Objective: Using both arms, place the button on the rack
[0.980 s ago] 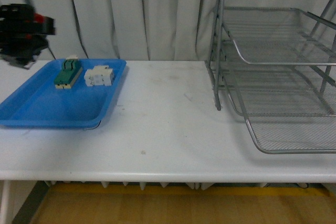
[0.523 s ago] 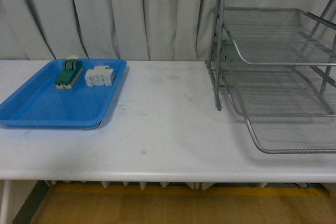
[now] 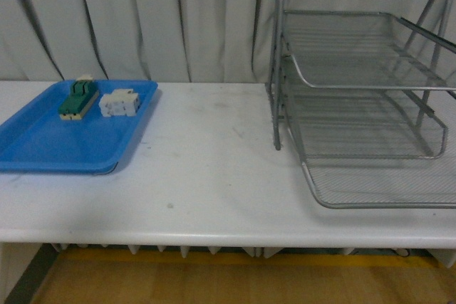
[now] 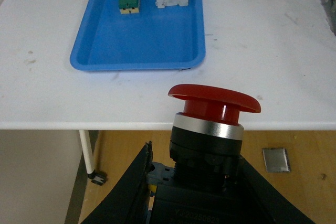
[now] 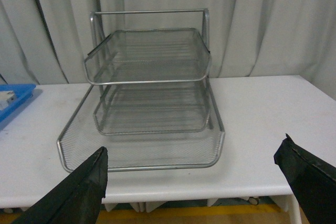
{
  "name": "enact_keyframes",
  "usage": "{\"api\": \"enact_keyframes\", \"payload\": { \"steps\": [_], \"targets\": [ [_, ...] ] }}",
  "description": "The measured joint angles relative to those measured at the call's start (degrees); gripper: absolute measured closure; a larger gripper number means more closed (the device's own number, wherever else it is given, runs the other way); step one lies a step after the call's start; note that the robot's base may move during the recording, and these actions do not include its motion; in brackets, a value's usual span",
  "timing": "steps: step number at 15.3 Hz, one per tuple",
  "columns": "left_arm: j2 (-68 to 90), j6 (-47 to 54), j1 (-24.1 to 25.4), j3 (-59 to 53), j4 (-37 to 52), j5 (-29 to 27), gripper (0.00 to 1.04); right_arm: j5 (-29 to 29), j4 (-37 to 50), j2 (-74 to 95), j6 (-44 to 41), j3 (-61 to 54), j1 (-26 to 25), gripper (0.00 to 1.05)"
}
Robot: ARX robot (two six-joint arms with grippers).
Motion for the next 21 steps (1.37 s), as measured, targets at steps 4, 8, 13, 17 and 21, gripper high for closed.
{"api": "enact_keyframes", "payload": {
  "steps": [4,8,13,17,21],
  "targets": [
    [0.11,-0.09,0.0,0.0,-0.02,0.04,0.69,0.02,-0.02,0.0,0.0,0.0,0.0,0.06],
    [-0.02,-0.09,-0.04,0.0,-0.07,0.11,0.69,0.11,-0.11,-0.02,0.0,0.0,0.0,0.06],
    [14.36,9.79,-13.73,7.78,14.47,1.25,0.69,0.0,0.07,-0.02,0.0,0.0,0.0,0.06],
    [44.11,15.19,-17.11,26.4,18.56,9.16,0.69,0.02,0.07,-0.02,0.0,0.0,0.0,0.06],
    [68.0,16.02,-17.79,44.94,17.38,9.73,0.69,0.02,0.04,-0.02,0.0,0.0,0.0,0.06]
  ]
}}
